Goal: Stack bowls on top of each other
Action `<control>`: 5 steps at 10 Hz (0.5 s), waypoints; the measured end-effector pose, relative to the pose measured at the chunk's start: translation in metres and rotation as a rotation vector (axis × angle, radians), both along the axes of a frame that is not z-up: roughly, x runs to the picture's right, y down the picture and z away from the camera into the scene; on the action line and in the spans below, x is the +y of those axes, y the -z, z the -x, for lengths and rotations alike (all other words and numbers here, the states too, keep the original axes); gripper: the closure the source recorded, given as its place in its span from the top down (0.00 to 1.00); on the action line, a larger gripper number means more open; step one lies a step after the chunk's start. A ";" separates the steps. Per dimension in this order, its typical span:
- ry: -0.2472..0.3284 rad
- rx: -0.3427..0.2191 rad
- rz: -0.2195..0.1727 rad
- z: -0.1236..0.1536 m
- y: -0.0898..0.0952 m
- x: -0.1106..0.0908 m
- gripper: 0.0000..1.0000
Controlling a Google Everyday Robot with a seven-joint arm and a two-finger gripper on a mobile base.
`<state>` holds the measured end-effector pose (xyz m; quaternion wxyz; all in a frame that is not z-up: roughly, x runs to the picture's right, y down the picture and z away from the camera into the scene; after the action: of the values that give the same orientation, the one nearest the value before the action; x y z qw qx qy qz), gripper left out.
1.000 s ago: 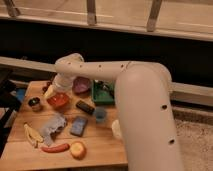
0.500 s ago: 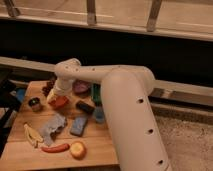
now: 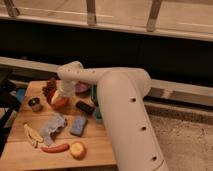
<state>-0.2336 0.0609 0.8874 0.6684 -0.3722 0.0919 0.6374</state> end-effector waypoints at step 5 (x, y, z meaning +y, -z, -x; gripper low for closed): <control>-0.065 0.030 0.024 -0.014 -0.020 -0.006 0.70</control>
<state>-0.2192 0.0549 0.9074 0.6414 -0.3735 0.0974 0.6631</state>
